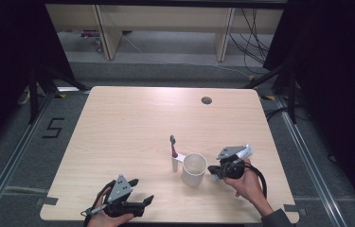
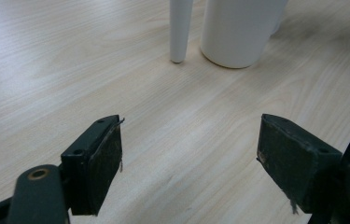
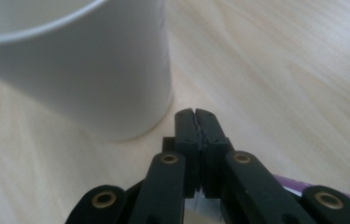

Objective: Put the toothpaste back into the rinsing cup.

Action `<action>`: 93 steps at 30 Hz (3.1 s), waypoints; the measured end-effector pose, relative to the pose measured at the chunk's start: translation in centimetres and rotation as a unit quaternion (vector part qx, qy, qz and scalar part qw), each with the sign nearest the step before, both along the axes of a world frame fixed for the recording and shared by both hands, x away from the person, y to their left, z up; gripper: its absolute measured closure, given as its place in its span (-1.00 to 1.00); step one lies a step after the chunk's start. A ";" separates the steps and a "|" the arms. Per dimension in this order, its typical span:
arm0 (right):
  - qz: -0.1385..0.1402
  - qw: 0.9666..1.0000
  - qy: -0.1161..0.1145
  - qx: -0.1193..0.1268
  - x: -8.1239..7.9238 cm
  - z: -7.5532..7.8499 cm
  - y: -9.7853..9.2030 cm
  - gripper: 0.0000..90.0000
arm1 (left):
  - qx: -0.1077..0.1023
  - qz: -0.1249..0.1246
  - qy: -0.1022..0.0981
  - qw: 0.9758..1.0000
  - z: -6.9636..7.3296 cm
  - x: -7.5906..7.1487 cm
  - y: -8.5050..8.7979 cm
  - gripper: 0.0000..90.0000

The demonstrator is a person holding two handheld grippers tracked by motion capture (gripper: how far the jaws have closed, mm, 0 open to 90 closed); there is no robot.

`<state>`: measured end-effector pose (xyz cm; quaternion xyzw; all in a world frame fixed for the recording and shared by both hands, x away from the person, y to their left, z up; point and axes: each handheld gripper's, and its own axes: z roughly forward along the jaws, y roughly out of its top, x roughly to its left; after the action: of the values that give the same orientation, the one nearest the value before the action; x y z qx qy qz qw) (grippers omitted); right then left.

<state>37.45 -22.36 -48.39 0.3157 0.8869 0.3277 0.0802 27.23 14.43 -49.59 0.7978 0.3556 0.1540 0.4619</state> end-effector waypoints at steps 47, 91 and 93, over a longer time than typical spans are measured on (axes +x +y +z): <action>-0.117 0.993 -0.012 -0.022 -5.7 3.0 -11.3 0.66 | -0.009 -0.003 0.003 1.000 -0.3 0.1 -0.4 -0.51; -0.121 0.972 0.148 -0.140 2.6 1.0 -9.7 0.38 | -0.003 -0.006 0.004 1.000 -0.2 0.0 -0.4 -0.51; -0.115 0.969 0.156 -0.151 2.6 1.2 -9.5 0.39 | -0.001 -0.008 0.004 1.000 -0.2 0.0 -0.4 -0.51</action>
<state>40.08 -31.81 -47.19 0.4471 0.8853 0.1254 0.0247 27.19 13.99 -49.79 0.8006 0.3515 0.1467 0.4626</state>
